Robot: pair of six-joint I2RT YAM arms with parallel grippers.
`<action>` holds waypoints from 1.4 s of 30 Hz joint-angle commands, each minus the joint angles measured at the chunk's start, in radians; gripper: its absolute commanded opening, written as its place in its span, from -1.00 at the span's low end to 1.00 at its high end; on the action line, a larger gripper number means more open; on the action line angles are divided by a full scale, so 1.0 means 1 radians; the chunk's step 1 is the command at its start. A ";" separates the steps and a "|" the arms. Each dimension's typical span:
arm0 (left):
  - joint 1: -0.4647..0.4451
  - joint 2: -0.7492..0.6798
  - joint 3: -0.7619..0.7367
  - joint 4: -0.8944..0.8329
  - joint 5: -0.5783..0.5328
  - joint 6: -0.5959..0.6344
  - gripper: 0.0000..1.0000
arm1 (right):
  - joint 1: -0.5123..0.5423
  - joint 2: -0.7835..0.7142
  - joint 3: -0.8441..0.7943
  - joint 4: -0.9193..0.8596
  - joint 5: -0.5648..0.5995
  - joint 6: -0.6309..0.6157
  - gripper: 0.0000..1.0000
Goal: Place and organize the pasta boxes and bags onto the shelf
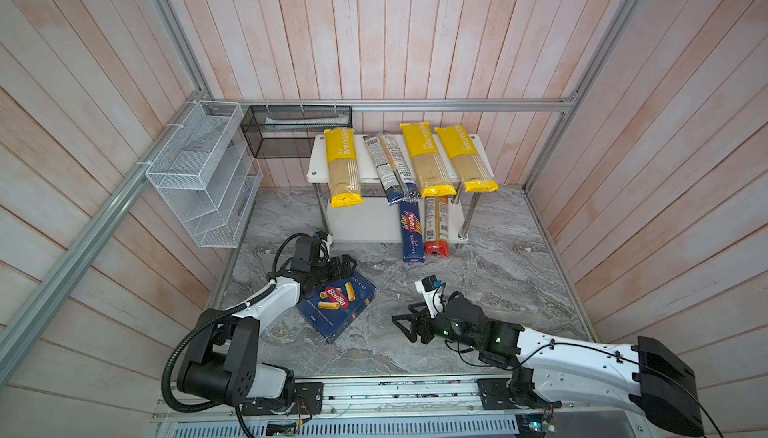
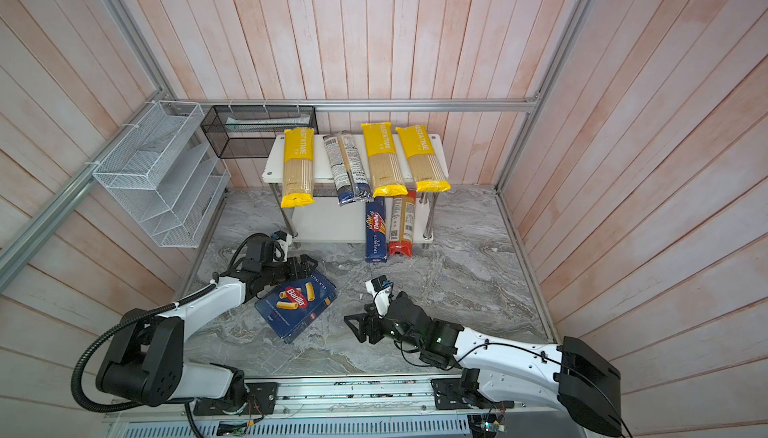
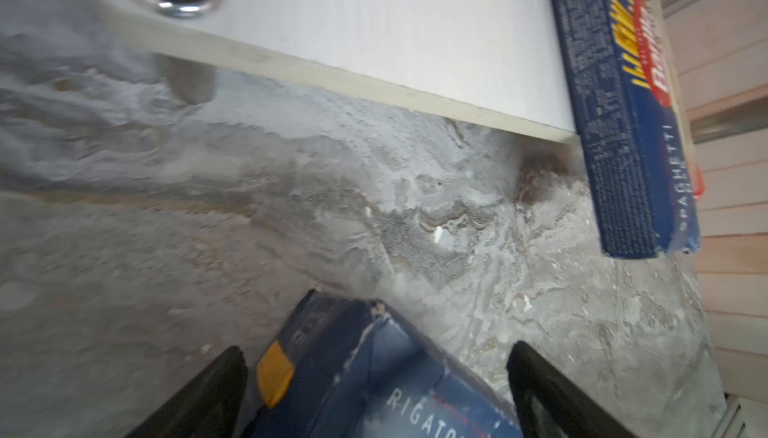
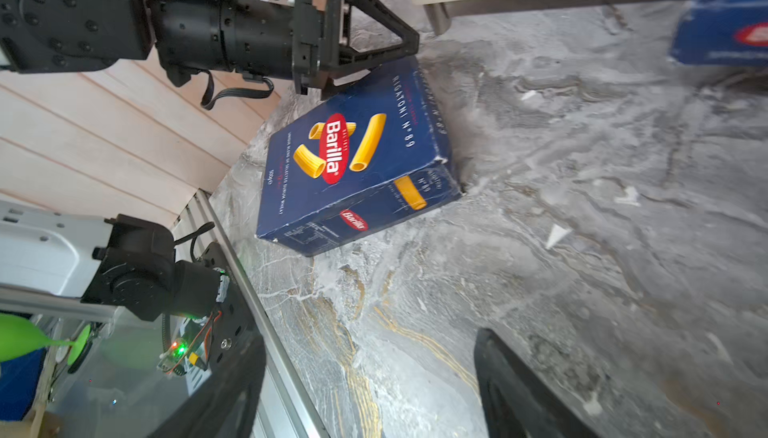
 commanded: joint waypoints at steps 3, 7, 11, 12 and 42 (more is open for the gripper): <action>-0.087 0.064 0.065 0.046 0.064 0.020 0.99 | -0.065 -0.058 -0.043 -0.120 0.080 0.097 0.58; -0.183 0.116 0.141 0.022 0.077 0.038 0.99 | -0.074 -0.039 -0.041 -0.117 0.062 0.073 0.58; -0.275 0.125 0.204 -0.009 0.071 0.052 0.99 | -0.074 0.043 0.003 -0.076 0.006 0.006 0.58; -0.290 0.119 0.208 -0.026 0.062 0.053 0.99 | -0.076 0.068 0.018 -0.067 -0.009 -0.010 0.58; -0.302 -0.676 -0.171 -0.765 -0.544 -0.630 0.99 | -0.205 0.698 0.450 0.071 -0.425 -0.210 0.53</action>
